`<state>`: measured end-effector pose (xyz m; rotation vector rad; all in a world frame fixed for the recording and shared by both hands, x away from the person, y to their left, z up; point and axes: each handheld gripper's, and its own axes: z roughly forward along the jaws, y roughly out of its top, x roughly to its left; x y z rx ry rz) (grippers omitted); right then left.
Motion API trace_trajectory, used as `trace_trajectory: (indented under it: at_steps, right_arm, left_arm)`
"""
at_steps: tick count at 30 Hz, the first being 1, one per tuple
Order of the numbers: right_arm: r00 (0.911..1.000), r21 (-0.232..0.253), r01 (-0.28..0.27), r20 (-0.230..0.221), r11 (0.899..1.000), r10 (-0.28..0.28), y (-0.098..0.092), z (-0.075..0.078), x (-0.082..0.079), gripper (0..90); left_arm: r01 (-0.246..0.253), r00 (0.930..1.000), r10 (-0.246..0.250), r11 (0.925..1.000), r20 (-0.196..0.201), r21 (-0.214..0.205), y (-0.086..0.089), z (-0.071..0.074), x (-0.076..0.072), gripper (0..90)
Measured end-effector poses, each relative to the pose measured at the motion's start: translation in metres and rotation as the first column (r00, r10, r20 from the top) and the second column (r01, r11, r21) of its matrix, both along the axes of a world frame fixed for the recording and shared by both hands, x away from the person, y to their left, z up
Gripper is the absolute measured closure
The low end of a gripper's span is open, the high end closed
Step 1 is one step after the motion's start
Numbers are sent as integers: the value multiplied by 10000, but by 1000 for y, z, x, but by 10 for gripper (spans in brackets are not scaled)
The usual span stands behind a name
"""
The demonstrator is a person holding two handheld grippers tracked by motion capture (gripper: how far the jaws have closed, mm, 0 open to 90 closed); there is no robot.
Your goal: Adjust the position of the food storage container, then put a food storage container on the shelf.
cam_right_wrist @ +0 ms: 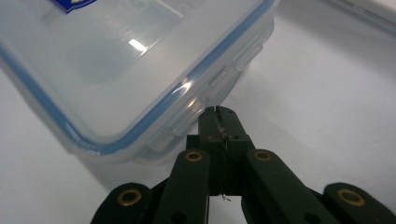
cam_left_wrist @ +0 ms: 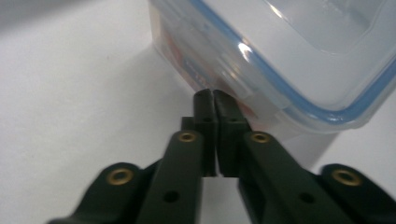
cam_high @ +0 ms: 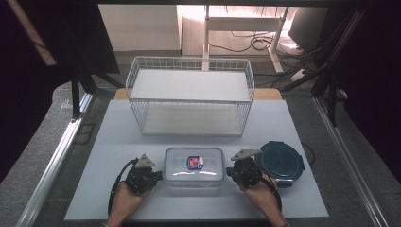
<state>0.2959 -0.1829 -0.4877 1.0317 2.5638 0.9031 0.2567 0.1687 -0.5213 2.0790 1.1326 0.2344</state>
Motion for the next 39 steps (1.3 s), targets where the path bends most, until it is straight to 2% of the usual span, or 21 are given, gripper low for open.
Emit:
trace_trajectory:
  at_steps: [1, 4, 5, 6, 8, 12, 15, 18, 21, 25, 28, 34, 37, 39]
  right_arm:
    - [9997, -89, -1, 258, 10000, 3, -1, 2, -2, 882]
    - [9984, 369, -31, 560, 9993, 10, -11, 11, -5, 786]
    - [9980, 524, -37, 634, 9986, 4, -14, 14, -7, 743]
    - [9978, 700, -50, 666, 9975, 3, -18, 15, -8, 676]
    - [9975, 1111, -136, 698, 9937, 58, -24, 17, -10, 565]
    - [9983, 1603, -148, 582, 9870, 55, -34, 16, -12, 350]
    - [9982, 2054, -209, 587, 9784, 90, -37, 16, -15, 178]
    - [9971, 1830, -562, 615, 9815, 456, -36, 13, -20, 72]
    - [9954, 1698, -817, 637, 9821, 718, -34, 9, -25, 34]
    - [9951, 1818, -825, 686, 9799, 711, -33, 9, -25, 18]
    - [9951, 2017, -792, 739, 9762, 655, -34, 9, -23, 7]
    - [9960, 2283, -846, 478, 9699, 756, -31, 7, -18, 0]
    - [9958, 2214, -835, 557, 9716, 729, -26, 10, -14, 0]
    - [9961, 2189, -745, 622, 9729, 623, -22, 11, -12, 0]
  left_arm:
    - [-116, 9998, 116, 9999, 132, 1, 3, 2, -2, 814]
    - [-354, 9977, 363, 9992, 577, -160, 12, 7, -9, 652]
    - [-354, 9977, 363, 9992, 577, -160, 12, 7, -9, 586]
    - [-444, 9970, 466, 9983, 616, -369, 17, 7, -14, 513]
    - [-486, 9972, 514, 9975, 536, -519, 21, 5, -19, 413]
    - [-534, 9974, 554, 9976, 456, -446, 25, 2, -27, 242]
    - [-242, 9976, 286, 9973, 631, -692, 29, 1, -31, 137]
    - [12, 9968, 51, 9969, 792, -792, 31, -2, -33, 72]
    - [168, 9956, -86, 9961, 932, -869, 32, -4, -34, 49]
    - [-20, 9929, 133, 9954, 1182, -956, 34, -4, -33, 41]
    - [-96, 9926, 231, 9937, 1195, -1119, 37, -4, -31, 42]
    - [260, 9918, -78, 9895, 1277, -1421, 34, 0, -24, 28]
    - [415, 9927, -230, 9868, 1185, -1568, 33, 4, -21, 28]
    - [561, 9947, -382, 9798, 957, -1919, 30, 12, -14, 28]
